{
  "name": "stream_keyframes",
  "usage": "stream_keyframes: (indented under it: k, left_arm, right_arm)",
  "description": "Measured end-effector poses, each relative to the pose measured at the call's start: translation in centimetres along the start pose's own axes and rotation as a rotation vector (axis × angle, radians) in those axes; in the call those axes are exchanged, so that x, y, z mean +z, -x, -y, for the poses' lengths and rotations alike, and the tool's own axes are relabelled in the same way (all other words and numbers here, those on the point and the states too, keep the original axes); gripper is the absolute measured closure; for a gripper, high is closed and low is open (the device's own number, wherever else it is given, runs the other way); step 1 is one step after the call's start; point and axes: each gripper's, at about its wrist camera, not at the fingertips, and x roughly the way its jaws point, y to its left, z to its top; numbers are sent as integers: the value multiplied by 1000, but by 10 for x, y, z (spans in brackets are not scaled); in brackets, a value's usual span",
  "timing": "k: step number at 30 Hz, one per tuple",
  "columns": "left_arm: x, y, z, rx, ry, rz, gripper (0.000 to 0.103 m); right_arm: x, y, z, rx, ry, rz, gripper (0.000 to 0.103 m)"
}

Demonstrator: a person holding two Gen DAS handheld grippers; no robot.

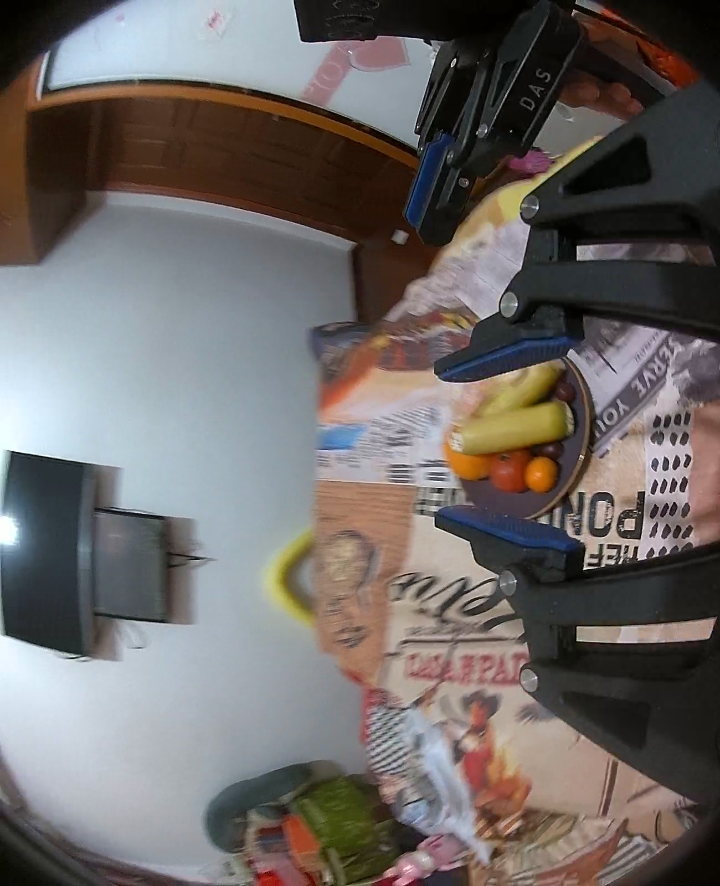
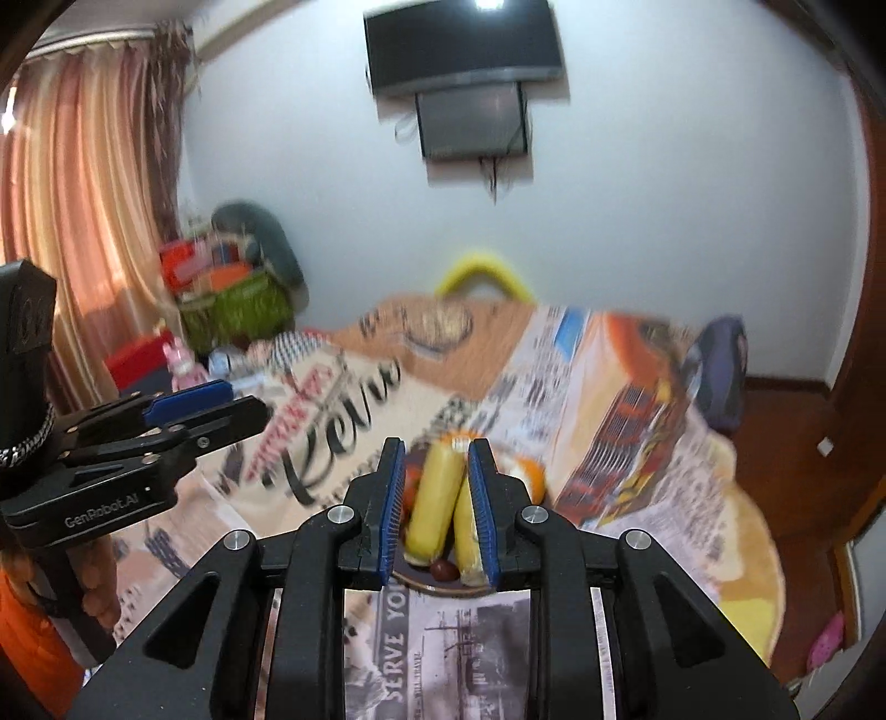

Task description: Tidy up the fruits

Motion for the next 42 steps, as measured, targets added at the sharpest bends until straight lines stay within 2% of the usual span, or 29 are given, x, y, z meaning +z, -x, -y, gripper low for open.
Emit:
stream_keyframes:
  k: [2, 6, 9, 12, 14, 15, 18, 21, 23, 25, 30, 32, 42]
  left_arm:
    - [7, 28, 7, -3, -12, 55, 57]
    - [15, 74, 21, 3, -34, 143, 57]
    - [15, 99, 27, 11, -42, 188, 50]
    - [14, 117, 32, 18, -51, 217, 49]
    - [12, 124, 33, 21, -53, 228, 42]
    - [11, 127, 34, 23, -54, 234, 41]
    - [10, 134, 37, 29, -64, 247, 38]
    - [9, 135, 38, 35, -55, 251, 24]
    - [8, 137, 35, 45, -47, 263, 10]
    - [6, 141, 35, 57, -44, 273, 5]
    - [3, 142, 35, 66, -50, 277, 3]
    - [3, 141, 35, 69, -54, 277, 2]
    - [0, 138, 37, 61, -52, 273, 1]
  right_arm:
    - [6, 28, -7, -9, 5, 64, 73]
    - [12, 72, -21, -25, 12, 168, 72]
    - [13, 93, -29, -32, 11, 217, 69]
    - [13, 108, -35, -32, 7, 254, 64]
    - [12, 114, -38, -39, 11, 268, 63]
    - [11, 117, -41, -44, 16, 275, 62]
    - [8, 122, -47, -59, 20, 296, 50]
    - [6, 123, -47, -70, 14, 311, 40]
    - [5, 125, -47, -75, 9, 316, 32]
    - [4, 126, -47, -83, 10, 317, 25]
    - [3, 125, -51, -115, 10, 326, 13]
    - [1, 128, -49, -125, 2, 332, 4]
    - [-6, 132, -45, -151, -12, 335, 0]
